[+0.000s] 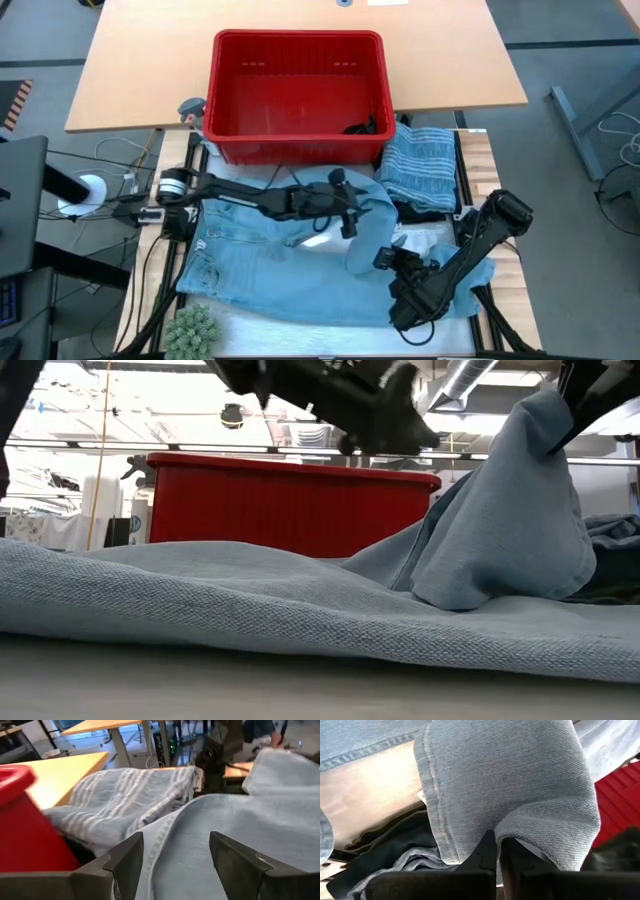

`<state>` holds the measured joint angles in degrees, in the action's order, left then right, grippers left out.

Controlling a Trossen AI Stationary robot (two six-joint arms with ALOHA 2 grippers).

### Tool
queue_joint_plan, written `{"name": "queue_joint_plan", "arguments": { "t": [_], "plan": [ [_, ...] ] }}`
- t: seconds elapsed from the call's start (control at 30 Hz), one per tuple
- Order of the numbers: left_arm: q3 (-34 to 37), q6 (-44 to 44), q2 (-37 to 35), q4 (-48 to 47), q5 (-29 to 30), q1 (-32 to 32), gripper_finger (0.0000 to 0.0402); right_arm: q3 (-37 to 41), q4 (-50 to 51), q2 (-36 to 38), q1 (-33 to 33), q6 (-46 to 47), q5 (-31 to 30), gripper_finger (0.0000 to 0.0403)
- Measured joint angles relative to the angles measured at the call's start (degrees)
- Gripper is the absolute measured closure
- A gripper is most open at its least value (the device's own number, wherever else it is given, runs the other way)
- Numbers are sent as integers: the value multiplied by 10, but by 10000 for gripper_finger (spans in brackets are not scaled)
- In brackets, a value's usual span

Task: Fold Laundry from Bin
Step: Fold the light blue pants

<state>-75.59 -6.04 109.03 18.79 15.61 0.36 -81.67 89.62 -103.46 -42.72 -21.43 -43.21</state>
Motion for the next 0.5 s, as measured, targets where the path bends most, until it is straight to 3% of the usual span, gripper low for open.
{"name": "queue_joint_plan", "arguments": {
  "t": [0.5],
  "plan": [
    [-110, -113, 106, -65, -15, 10, 188, 0, -5, 0, 0, 1, -1, 374]
  ]
}}
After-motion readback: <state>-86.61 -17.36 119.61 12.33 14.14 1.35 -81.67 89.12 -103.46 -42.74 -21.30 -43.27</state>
